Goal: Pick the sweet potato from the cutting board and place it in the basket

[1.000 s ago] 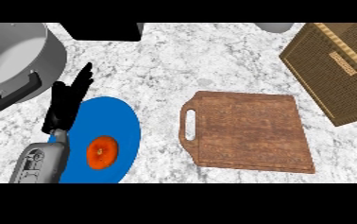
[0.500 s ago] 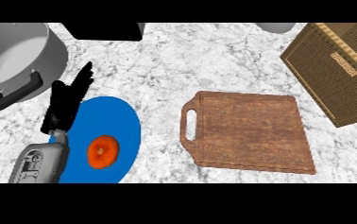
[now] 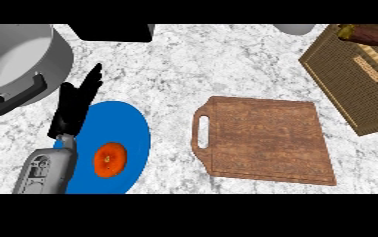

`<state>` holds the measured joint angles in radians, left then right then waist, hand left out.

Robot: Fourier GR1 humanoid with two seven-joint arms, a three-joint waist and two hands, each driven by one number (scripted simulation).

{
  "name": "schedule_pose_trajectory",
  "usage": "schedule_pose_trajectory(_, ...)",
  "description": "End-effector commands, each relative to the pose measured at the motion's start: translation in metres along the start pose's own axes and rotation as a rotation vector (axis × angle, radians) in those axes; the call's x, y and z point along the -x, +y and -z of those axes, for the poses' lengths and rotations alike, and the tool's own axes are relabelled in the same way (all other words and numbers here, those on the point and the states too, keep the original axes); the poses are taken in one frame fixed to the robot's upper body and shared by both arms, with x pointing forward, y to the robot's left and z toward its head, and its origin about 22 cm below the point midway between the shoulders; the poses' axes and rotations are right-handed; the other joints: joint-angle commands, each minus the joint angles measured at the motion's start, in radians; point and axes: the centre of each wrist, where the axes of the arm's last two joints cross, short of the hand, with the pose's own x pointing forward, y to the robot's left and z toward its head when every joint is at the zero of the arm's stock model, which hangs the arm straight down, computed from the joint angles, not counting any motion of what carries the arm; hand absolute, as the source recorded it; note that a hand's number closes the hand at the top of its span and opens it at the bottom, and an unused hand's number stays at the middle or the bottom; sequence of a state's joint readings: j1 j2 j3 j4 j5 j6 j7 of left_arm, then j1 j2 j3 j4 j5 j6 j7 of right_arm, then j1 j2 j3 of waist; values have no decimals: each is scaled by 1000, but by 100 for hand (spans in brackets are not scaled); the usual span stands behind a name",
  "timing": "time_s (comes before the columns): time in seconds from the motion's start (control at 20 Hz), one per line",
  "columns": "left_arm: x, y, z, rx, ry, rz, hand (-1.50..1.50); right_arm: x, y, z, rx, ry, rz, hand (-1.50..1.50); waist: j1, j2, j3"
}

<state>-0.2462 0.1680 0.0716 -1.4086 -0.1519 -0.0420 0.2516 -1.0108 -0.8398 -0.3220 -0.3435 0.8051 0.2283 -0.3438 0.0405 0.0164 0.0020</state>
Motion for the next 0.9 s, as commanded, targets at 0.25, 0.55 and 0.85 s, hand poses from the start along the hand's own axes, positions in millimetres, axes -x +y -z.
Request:
schedule_pose_trajectory(0.25,22,12,0,2,1,11,0,20,19,-4,134,-49,209,-150,2,3,1)
schedule_pose_trajectory(0.55,6,-4,-3,2,-9,3,0,39,-7,-20,365,4,314,-150,4,0,2)
schedule_pose_trajectory(0.85,-6,5,2,-18,-5,-1,0,78,-60,-66,437,144,447,-150,-3,2,3)
